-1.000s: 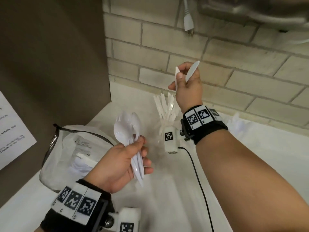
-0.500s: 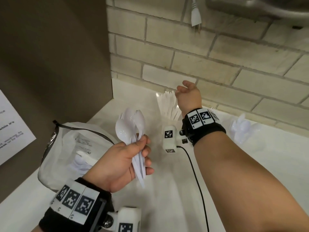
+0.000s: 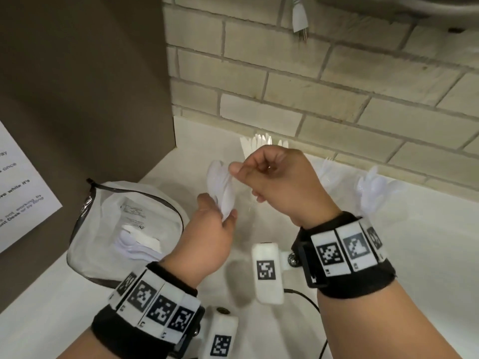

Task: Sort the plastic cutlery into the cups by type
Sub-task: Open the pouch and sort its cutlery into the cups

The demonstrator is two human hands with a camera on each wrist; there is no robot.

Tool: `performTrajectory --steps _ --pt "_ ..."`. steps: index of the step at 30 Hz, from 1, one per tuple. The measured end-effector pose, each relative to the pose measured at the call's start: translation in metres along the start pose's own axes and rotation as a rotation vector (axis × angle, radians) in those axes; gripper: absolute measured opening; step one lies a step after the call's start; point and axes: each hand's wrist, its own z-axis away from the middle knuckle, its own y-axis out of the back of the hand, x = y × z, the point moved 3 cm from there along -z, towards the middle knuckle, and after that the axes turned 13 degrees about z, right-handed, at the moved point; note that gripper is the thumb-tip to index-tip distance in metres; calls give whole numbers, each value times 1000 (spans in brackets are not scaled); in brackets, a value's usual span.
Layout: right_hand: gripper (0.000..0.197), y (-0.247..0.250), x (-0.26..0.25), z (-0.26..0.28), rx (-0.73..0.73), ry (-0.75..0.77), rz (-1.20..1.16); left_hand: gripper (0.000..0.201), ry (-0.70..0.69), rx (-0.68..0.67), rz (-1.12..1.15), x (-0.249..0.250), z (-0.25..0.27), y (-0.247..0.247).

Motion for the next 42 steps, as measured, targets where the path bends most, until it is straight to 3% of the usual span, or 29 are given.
performTrajectory --steps 4,10,13,18,25,35,39,42 --pt "30 -12 5 7 -61 -25 117 27 -81 36 -58 2 -4 -4" --pt "33 -24 9 -1 47 -98 179 29 -222 71 -215 10 -8 -9" --pt "36 -25 10 -7 76 -147 43 27 -184 57 -281 8 -10 -11" --pt "21 -13 15 -9 68 -339 -297 27 -164 54 -266 4 -14 -11" --pt "17 2 16 -13 98 -301 -306 24 -156 44 -225 3 -14 -15" --pt "19 -6 23 -3 -101 -261 -166 34 -227 37 -133 8 -13 -14" --pt "29 -9 25 -2 -50 -264 -176 36 -235 51 -69 11 -14 -11" --pt "24 -7 23 -2 9 -281 -249 38 -197 46 -56 9 -17 -9"
